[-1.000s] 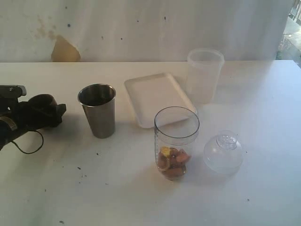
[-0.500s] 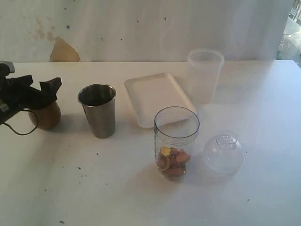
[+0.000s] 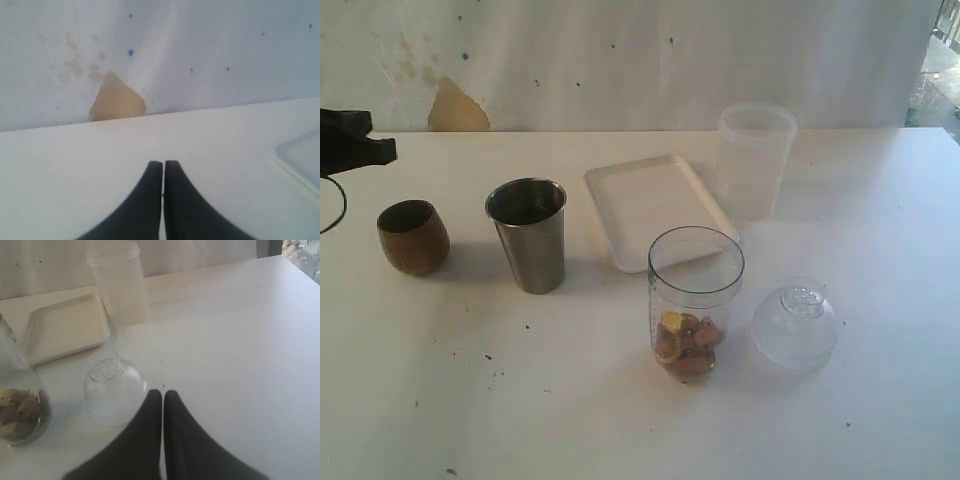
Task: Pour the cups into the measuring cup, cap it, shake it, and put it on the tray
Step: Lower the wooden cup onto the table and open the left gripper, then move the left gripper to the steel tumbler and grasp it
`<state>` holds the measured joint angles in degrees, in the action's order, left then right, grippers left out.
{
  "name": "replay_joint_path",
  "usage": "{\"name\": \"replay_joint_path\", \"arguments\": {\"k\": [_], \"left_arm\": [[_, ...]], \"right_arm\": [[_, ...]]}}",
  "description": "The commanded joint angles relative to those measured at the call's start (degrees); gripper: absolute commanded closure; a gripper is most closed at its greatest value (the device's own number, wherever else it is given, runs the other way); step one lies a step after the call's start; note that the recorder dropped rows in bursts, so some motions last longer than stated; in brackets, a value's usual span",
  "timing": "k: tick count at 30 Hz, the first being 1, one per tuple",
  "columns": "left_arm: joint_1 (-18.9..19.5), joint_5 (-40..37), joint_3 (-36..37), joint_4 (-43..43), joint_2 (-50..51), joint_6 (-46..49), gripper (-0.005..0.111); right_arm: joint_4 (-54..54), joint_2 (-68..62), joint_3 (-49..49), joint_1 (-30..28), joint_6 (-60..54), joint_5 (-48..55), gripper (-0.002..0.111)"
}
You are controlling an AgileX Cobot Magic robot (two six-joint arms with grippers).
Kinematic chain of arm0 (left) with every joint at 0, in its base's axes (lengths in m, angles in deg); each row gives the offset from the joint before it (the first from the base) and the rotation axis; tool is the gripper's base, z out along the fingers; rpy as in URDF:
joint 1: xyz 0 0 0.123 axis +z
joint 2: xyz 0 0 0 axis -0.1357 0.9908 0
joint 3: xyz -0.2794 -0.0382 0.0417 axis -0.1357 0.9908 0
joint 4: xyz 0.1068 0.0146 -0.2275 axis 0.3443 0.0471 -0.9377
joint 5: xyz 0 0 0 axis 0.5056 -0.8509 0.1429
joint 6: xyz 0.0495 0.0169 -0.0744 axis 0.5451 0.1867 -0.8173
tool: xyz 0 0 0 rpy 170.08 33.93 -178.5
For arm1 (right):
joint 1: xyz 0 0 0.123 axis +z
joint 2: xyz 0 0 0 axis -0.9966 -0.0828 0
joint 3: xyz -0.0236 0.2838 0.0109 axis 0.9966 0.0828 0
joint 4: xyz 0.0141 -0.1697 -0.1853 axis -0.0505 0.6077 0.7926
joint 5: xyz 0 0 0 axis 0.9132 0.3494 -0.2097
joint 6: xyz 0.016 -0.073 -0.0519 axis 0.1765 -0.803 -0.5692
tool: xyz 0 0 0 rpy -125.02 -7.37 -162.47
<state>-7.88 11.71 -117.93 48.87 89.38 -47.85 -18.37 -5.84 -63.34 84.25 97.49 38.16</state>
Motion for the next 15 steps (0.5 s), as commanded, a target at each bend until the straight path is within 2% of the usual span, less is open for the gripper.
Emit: {"name": "replay_joint_path", "arguments": {"k": [1,9,13,14,15], "left_arm": [[0.0,-12.6,0.2,1.1,-7.7,-0.5,0.106],[0.0,-12.1,9.4,1.3,-25.6,-4.6,0.106],[0.0,-9.5,14.5,2.4,-30.7,-8.3,0.106],[0.0,-6.5,16.7,6.7,-31.1,-12.0,0.106],[0.0,0.3,19.7,16.2,-31.2,-17.3,0.106]], "right_arm": [[0.2,0.2,0.3,-0.1,-0.7,-0.1,0.107],[0.2,0.2,0.3,-0.1,-0.7,-0.1,0.107],[0.2,0.2,0.3,-0.1,-0.7,-0.1,0.107],[0.2,0.2,0.3,-0.1,-0.7,-0.1,0.107],[0.2,0.2,0.3,-0.1,-0.7,-0.1,0.107]]}}
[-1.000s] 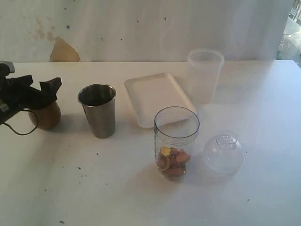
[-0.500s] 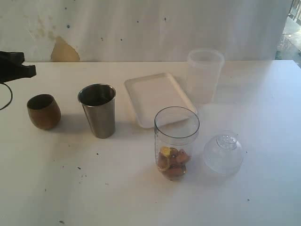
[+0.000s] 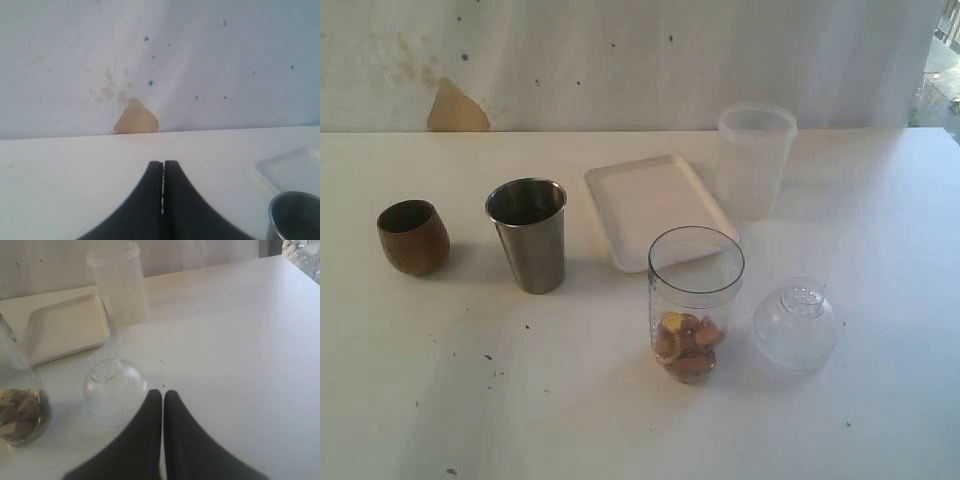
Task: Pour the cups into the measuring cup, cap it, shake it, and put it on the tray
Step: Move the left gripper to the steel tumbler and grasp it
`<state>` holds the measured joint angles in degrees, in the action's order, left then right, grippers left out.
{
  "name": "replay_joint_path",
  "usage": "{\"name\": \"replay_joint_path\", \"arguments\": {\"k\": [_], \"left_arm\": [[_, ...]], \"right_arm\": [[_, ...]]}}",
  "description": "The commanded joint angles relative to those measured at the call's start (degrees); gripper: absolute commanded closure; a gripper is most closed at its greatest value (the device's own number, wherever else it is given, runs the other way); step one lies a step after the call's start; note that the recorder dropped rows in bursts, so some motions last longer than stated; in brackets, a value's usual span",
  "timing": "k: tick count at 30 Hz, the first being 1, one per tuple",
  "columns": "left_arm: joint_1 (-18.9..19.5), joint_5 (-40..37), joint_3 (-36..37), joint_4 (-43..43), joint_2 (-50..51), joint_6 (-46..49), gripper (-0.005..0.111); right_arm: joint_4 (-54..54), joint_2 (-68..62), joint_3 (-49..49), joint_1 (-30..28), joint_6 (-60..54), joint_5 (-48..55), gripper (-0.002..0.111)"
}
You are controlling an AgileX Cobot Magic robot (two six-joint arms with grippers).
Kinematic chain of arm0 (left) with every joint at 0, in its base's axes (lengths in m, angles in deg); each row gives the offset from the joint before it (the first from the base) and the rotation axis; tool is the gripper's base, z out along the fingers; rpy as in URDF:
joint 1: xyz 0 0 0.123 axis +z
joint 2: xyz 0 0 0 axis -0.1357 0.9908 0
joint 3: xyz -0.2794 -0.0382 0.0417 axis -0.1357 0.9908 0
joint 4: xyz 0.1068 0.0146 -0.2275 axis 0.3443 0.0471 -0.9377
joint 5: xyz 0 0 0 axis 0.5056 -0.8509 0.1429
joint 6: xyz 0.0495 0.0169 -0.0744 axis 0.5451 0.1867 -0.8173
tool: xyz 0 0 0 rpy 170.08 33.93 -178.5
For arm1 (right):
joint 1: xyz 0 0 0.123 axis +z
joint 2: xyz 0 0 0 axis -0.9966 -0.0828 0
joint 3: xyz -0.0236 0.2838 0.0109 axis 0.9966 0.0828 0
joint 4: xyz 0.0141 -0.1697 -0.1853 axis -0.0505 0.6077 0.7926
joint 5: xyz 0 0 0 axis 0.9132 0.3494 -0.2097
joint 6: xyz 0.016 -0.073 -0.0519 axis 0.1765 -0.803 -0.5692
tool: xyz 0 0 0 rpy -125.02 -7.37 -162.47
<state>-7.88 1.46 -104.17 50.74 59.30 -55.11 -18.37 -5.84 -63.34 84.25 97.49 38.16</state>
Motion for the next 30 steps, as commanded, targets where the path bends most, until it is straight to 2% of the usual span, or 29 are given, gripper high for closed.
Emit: {"name": "replay_joint_path", "arguments": {"k": [1,2,3,4,7,12,17,24,30], "left_arm": [[0.0,16.9,7.5,22.2,-0.9,-10.9,0.105],[0.0,23.1,8.4,26.9,-0.2,-9.6,0.101],[0.0,27.4,8.9,27.7,0.7,-9.8,0.09],[0.0,29.2,9.0,27.6,1.5,-10.6,0.074],[0.0,28.6,9.0,24.6,4.9,-11.9,0.001],[-0.1,34.7,9.0,27.0,10.2,-12.6,0.002],[-3.1,34.5,9.0,26.3,17.6,-9.6,0.002],[-9.1,36.6,8.7,14.2,31.3,8.6,0.002],[-9.4,44.2,6.0,5.9,41.6,12.7,0.002]], "right_arm": [[0.2,0.2,0.3,-0.1,-0.7,-0.1,0.107],[0.2,0.2,0.3,-0.1,-0.7,-0.1,0.107],[0.2,0.2,0.3,-0.1,-0.7,-0.1,0.107],[0.2,0.2,0.3,-0.1,-0.7,-0.1,0.107],[0.2,0.2,0.3,-0.1,-0.7,-0.1,0.107],[0.2,0.2,0.3,-0.1,-0.7,-0.1,0.107],[0.2,0.2,0.3,-0.1,-0.7,-0.1,0.107],[0.2,0.2,0.3,-0.1,-0.7,-0.1,0.107],[0.2,0.2,0.3,-0.1,-0.7,-0.1,0.107]]}}
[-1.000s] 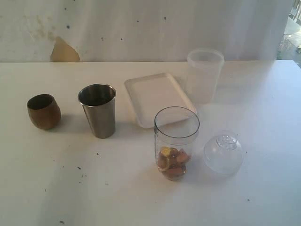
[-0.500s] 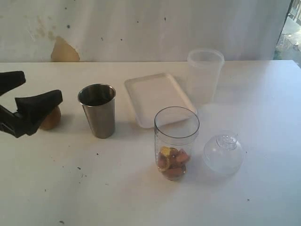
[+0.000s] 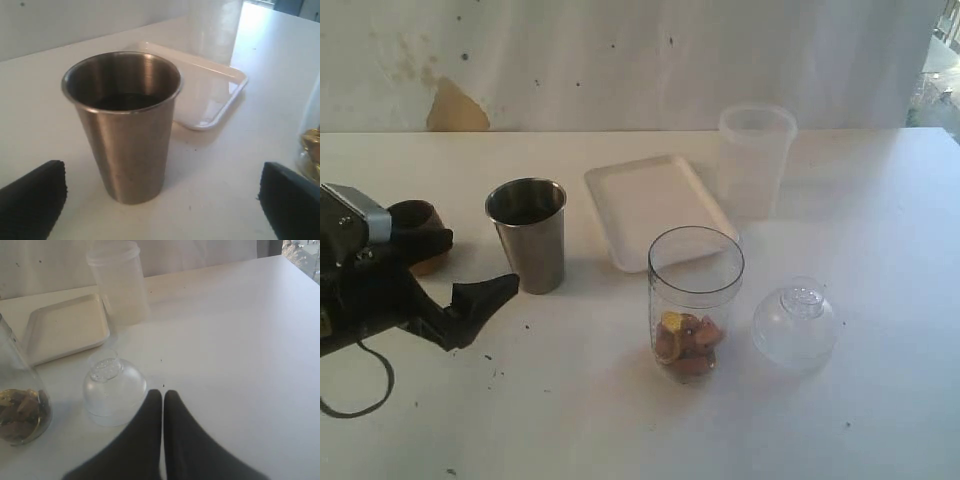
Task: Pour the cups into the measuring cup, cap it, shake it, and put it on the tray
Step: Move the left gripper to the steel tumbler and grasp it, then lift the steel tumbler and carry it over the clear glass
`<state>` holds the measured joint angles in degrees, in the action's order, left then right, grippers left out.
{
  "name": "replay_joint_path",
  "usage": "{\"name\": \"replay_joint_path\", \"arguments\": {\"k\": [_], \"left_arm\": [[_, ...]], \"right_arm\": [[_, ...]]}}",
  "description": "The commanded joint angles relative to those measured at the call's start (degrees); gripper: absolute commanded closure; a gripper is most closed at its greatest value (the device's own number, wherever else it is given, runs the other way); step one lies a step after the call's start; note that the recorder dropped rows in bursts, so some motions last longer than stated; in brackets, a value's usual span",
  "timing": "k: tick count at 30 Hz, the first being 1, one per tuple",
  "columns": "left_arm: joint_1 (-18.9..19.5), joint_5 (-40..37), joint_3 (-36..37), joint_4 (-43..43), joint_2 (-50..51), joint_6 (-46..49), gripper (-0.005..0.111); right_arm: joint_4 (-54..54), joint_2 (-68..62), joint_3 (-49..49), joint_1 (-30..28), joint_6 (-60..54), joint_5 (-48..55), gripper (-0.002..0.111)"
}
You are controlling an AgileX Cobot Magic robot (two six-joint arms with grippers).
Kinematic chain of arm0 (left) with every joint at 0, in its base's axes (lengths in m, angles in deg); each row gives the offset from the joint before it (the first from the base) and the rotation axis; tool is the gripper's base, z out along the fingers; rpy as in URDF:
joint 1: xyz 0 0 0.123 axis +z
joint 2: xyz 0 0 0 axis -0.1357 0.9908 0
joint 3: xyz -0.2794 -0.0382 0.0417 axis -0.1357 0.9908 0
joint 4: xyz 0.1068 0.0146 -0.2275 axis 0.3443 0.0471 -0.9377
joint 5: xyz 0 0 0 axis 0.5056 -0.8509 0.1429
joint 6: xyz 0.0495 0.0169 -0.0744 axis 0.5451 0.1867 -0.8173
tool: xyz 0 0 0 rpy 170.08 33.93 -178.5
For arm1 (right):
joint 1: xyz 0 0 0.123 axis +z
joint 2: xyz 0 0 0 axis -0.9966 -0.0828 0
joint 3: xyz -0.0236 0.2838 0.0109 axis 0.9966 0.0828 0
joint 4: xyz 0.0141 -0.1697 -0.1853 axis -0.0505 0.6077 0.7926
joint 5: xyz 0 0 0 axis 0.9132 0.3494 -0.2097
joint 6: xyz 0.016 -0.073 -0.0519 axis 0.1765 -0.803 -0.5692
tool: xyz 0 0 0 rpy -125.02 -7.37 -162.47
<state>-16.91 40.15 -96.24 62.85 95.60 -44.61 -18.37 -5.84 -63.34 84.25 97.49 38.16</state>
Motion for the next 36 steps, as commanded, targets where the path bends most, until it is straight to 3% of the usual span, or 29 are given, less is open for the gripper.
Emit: {"name": "replay_joint_path", "arguments": {"k": [1,19,36], "left_arm": [[-0.4,6.5,-2.6,-6.3,6.5,2.2,0.002],[-0.4,10.5,-17.5,0.0,22.0,0.7,0.002],[-3.0,9.6,-26.7,-0.9,27.4,-0.8,0.002]], "right_arm": [[0.2,0.2,0.3,-0.1,-0.7,-0.1,0.107],[0.2,0.2,0.3,-0.1,-0.7,-0.1,0.107],[0.4,0.2,0.3,-0.1,1.4,-0.1,0.107]]}}
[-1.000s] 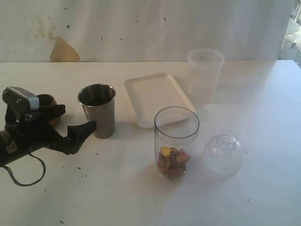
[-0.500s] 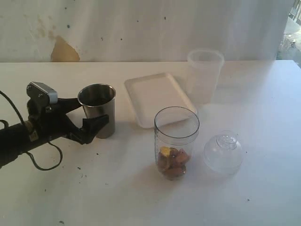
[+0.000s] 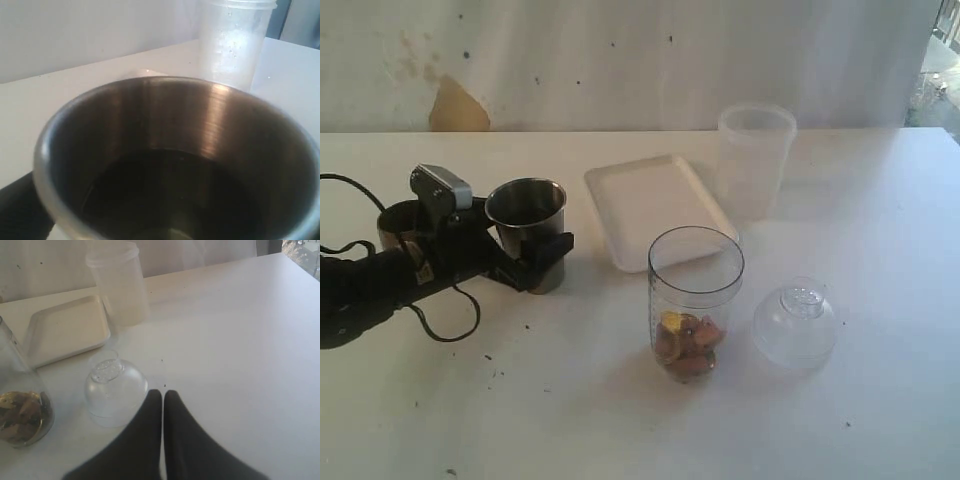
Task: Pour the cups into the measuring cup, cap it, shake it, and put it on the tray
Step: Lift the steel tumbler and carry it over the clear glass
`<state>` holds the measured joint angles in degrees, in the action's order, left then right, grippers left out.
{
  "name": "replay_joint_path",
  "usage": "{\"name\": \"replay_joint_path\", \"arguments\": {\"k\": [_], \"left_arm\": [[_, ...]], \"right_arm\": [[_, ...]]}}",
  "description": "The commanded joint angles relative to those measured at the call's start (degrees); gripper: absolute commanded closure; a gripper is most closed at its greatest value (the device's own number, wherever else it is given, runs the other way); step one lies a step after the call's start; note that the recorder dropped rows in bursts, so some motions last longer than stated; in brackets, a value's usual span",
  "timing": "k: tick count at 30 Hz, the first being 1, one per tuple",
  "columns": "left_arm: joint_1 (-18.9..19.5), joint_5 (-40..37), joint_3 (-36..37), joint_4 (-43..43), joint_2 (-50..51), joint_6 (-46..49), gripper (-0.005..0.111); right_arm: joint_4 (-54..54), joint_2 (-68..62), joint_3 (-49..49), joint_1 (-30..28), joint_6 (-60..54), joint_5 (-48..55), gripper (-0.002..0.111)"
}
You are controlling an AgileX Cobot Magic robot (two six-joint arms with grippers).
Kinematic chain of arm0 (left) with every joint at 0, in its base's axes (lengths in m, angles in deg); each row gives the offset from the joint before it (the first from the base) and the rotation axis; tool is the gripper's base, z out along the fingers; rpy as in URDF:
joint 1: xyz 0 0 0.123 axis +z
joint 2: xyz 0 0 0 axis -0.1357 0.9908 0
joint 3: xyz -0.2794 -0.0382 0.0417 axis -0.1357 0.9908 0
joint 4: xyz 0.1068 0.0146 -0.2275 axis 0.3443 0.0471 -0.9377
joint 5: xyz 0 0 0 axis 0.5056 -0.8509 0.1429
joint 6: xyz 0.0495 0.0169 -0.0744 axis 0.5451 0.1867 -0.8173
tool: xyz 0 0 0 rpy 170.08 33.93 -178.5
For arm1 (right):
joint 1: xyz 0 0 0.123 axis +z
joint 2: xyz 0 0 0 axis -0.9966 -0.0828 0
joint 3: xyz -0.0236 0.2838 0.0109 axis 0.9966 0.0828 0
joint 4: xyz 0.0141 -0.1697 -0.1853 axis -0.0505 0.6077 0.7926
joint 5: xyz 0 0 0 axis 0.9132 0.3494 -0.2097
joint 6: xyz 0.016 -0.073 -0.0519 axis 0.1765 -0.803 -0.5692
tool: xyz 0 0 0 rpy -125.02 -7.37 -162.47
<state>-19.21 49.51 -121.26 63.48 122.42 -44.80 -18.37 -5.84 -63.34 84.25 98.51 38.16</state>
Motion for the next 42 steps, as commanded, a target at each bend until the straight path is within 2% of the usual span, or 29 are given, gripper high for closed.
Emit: {"name": "replay_joint_path", "arguments": {"k": [1,20,32,34,37,38,40,42], "left_arm": [[-0.7,-0.2,-2.1,-1.5,0.6,-0.7,0.002],[-0.7,-0.1,-3.1,-2.4,0.6,-0.6,0.002],[-0.7,-0.6,-6.0,0.8,2.4,-3.2,0.002],[-0.7,-0.6,-6.0,1.3,2.4,-3.2,0.006],[-0.7,-1.0,-6.0,2.0,2.4,-3.4,0.026],[-0.7,-1.0,-6.0,2.4,2.4,-3.4,0.038],[-0.7,-0.8,-6.0,4.7,2.4,-3.4,0.068],[-0.7,0.2,-6.0,7.0,2.4,-3.4,0.106]], "right_arm": [[0.4,0.2,0.3,-0.1,0.4,-0.1,0.107],[0.4,0.2,0.3,-0.1,0.4,-0.1,0.107],[0.4,0.2,0.3,-0.1,0.4,-0.1,0.107],[0.4,0.2,0.3,-0.1,0.4,-0.1,0.107],[0.4,0.2,0.3,-0.1,0.4,-0.1,0.107],[0.4,0.2,0.3,-0.1,0.4,-0.1,0.107],[0.4,0.2,0.3,-0.1,0.4,-0.1,0.107],[0.4,0.2,0.3,-0.1,0.4,-0.1,0.107]]}}
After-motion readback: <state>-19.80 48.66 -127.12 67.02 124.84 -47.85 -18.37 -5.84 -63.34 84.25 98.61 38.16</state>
